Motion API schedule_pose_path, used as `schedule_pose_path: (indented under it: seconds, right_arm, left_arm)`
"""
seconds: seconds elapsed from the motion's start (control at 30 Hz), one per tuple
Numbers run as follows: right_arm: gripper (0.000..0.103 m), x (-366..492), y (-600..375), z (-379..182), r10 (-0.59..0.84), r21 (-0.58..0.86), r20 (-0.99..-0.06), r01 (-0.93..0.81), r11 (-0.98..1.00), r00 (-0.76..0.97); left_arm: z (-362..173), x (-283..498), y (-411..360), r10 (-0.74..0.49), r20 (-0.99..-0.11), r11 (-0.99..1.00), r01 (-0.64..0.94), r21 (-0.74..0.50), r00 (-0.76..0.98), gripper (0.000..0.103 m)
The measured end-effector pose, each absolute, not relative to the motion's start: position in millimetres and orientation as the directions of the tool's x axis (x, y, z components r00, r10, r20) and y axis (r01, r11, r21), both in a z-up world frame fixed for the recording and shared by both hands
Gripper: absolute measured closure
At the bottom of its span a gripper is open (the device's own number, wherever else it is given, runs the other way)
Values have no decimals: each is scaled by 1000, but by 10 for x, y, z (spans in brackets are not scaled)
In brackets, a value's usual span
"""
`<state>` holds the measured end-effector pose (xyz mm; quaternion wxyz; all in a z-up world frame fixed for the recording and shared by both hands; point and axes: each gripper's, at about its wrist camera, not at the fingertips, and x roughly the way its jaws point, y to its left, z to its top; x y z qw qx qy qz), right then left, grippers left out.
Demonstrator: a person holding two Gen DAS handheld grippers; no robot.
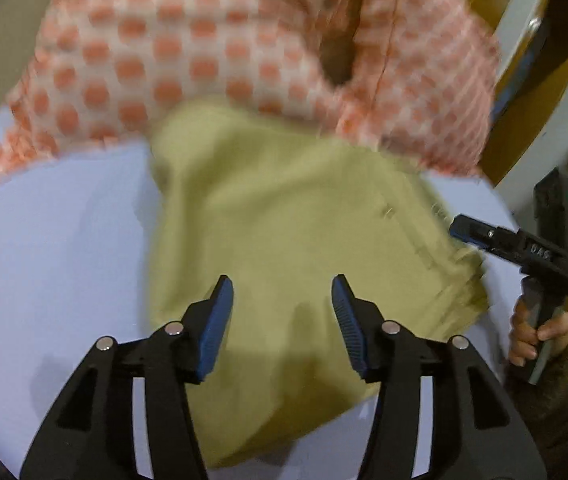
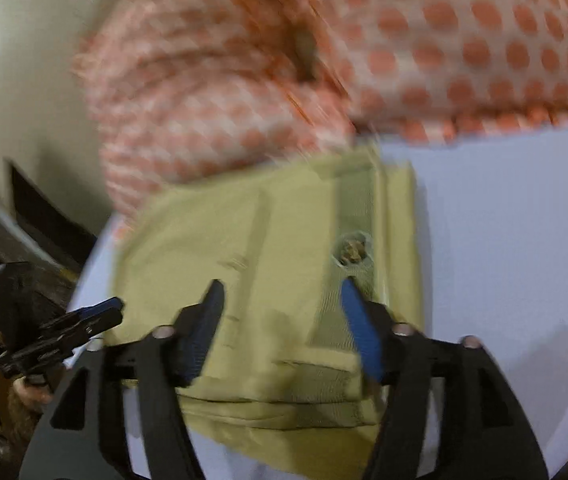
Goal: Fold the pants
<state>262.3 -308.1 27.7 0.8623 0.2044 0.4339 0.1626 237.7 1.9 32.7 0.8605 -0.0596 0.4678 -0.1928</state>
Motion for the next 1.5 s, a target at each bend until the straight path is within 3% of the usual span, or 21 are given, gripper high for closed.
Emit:
schedule_pose_path:
  seconds: [0.1,0.17,0.23,0.27,0.33,0.5,0.83,1.5]
  right_arm:
    - [40,2647,-3126,228,447,506,-687,-63,860,573]
    - [34,2478,-3144,319,368,457,-723,5,890,585]
    - [10,2212,-3121,453,320,406,-705,-10,914,633]
    - [4,1994,-3067,545,299,376,-678,-33,926,671]
    - [1,1626,-2937,635,244,307,-653,-43,951,717]
    - [1,1034,-2506,416,185,185,-698,-75,980,691]
    - [1,911,-2177,75,42,32,-775,-28,999,630]
    - [1,897,-2175,62,29,26,-777,-13,1000,628]
  left_arm:
    - [316,2395,-67,-321,-791,943,256,-213,521,51]
    - [377,2280,-57,-281,-802,957,221,-190,528,39]
    - [481,2006,-37,-261,-791,961,223,-161,553,25]
    - [535,1793,-31,-231,-783,968,217,-125,577,15]
    - [556,1502,-30,-163,-779,980,189,-58,605,3]
    - [394,928,-130,-53,-796,989,143,42,602,2]
    - [122,768,-62,-34,-807,997,73,12,590,2]
    - [109,710,-69,-36,-774,997,76,16,632,2]
